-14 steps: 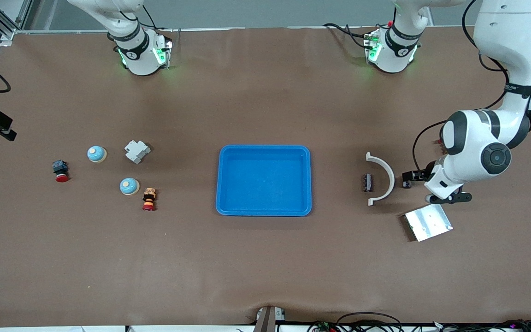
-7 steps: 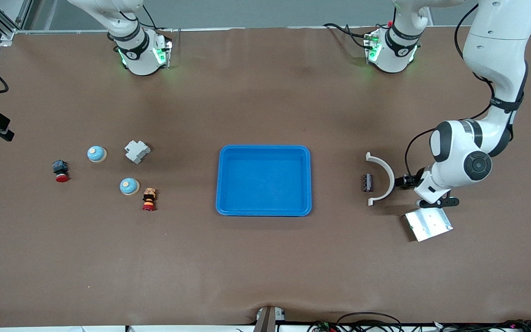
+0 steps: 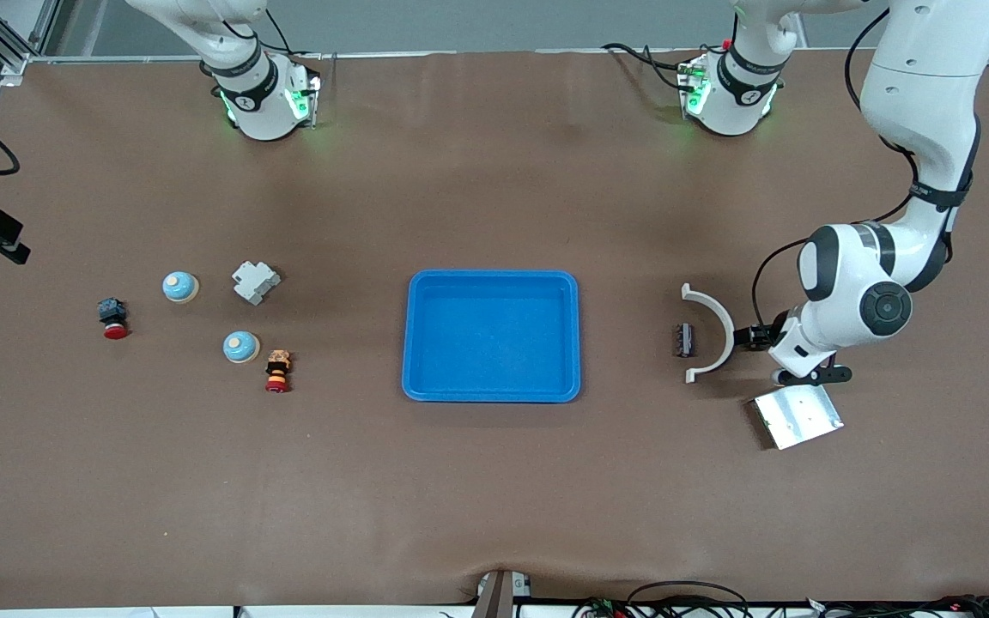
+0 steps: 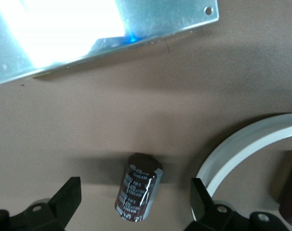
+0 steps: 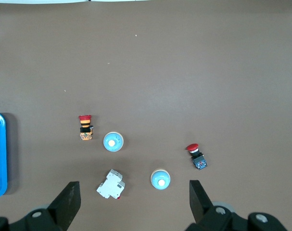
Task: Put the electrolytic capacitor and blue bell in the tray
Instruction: 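Close the left gripper around the black capacitor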
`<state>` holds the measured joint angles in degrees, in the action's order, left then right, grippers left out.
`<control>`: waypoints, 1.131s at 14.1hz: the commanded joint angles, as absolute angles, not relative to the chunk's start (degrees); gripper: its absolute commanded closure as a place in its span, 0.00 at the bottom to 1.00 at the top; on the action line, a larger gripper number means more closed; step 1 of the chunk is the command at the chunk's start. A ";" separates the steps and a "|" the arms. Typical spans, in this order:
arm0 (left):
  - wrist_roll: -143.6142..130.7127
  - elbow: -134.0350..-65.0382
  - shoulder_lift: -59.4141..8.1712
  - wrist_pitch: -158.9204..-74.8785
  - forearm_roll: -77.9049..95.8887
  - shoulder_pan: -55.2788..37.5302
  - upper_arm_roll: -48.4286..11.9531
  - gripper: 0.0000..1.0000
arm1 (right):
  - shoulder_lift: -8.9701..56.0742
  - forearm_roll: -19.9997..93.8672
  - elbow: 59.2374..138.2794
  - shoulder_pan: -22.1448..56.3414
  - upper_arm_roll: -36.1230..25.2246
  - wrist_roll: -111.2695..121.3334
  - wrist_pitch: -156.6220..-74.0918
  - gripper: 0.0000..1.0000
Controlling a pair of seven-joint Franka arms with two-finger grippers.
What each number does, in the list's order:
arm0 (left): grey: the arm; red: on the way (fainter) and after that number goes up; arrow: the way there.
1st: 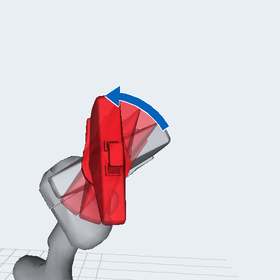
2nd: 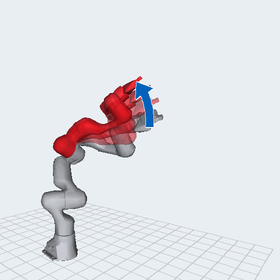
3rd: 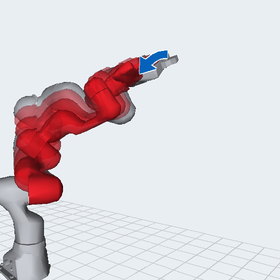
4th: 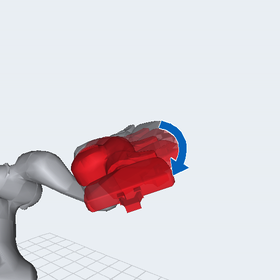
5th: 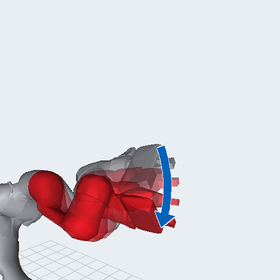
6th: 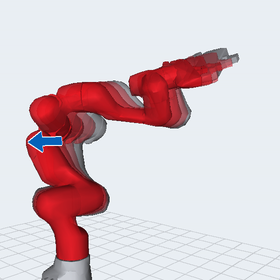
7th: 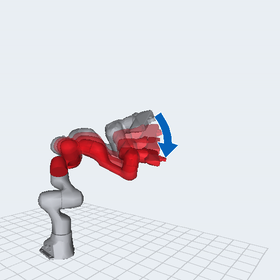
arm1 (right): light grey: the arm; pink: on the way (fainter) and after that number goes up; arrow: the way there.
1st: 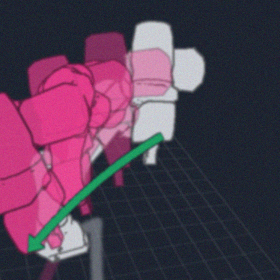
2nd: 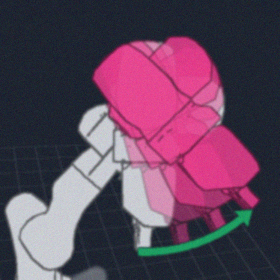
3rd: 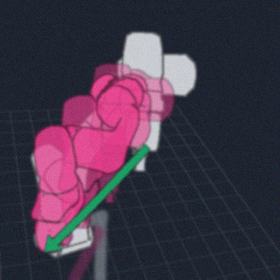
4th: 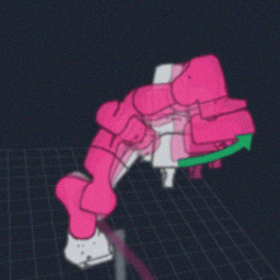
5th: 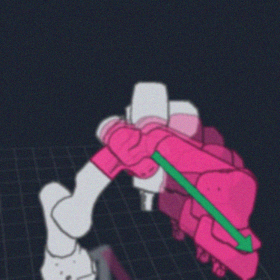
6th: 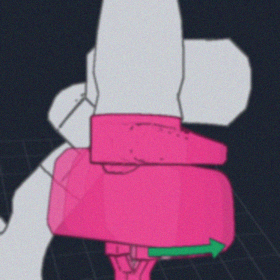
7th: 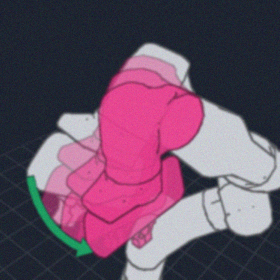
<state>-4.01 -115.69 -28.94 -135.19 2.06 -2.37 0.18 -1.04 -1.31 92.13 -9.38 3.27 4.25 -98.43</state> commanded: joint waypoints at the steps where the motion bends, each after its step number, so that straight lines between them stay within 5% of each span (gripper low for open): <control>1: -4.48 -116.81 -28.04 -135.88 -0.09 -2.64 0.26 0.00 | -2.64 -0.88 93.60 -10.02 4.04 4.83 -99.75 0.00; 6: -4.48 -116.81 -28.04 -135.88 -0.09 -2.46 0.26 0.04 | -2.55 -0.88 94.04 -10.02 4.04 4.83 -100.37 0.00; 16: -4.57 -116.81 -27.95 -135.88 -0.09 -2.46 0.26 0.75 | -3.77 -0.88 95.01 -10.20 3.87 4.75 -100.37 0.00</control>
<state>-4.01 -115.80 -28.94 -135.20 1.19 -2.37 0.19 -1.29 -1.31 93.26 -9.39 3.35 4.25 -99.86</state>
